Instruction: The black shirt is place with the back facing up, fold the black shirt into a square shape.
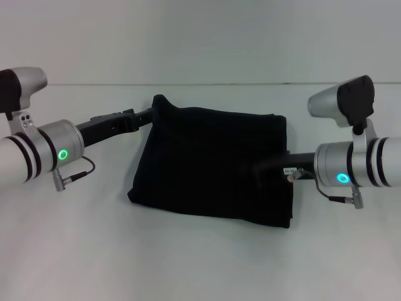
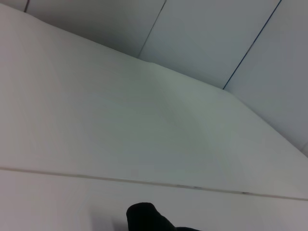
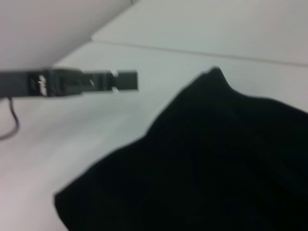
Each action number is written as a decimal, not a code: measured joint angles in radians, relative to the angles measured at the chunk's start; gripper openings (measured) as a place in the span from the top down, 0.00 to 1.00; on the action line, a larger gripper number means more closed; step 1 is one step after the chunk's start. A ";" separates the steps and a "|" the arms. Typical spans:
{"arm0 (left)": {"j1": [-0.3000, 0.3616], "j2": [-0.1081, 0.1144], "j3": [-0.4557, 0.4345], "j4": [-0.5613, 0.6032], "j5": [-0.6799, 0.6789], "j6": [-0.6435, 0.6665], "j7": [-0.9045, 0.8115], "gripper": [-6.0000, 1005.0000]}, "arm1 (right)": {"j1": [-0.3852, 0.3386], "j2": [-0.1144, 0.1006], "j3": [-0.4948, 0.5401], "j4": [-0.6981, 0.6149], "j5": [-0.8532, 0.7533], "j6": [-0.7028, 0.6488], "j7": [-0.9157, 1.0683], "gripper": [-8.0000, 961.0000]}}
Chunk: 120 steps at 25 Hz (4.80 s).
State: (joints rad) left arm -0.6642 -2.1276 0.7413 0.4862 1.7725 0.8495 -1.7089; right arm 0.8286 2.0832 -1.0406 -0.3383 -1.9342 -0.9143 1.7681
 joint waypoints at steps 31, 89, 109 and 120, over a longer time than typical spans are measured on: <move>-0.159 -0.002 0.009 -0.169 0.010 -0.273 -0.116 0.33 | -0.090 -0.051 0.166 -0.254 0.006 -0.190 0.069 0.42; -0.166 -0.040 0.023 -0.178 -0.039 -0.343 -0.053 0.97 | -0.105 -0.042 0.151 -0.243 0.001 -0.093 0.039 0.30; -0.165 -0.038 0.027 -0.178 -0.039 -0.291 -0.067 0.96 | -0.088 -0.068 0.155 -0.208 -0.101 -0.092 0.206 0.32; -0.125 -0.016 0.026 -0.141 -0.026 -0.219 -0.119 0.84 | -0.091 -0.099 0.152 -0.168 -0.209 -0.169 0.467 0.33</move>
State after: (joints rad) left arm -0.7891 -2.1435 0.7676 0.3449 1.7460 0.6300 -1.8276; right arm 0.7380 1.9843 -0.8883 -0.5067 -2.1430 -1.0828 2.2354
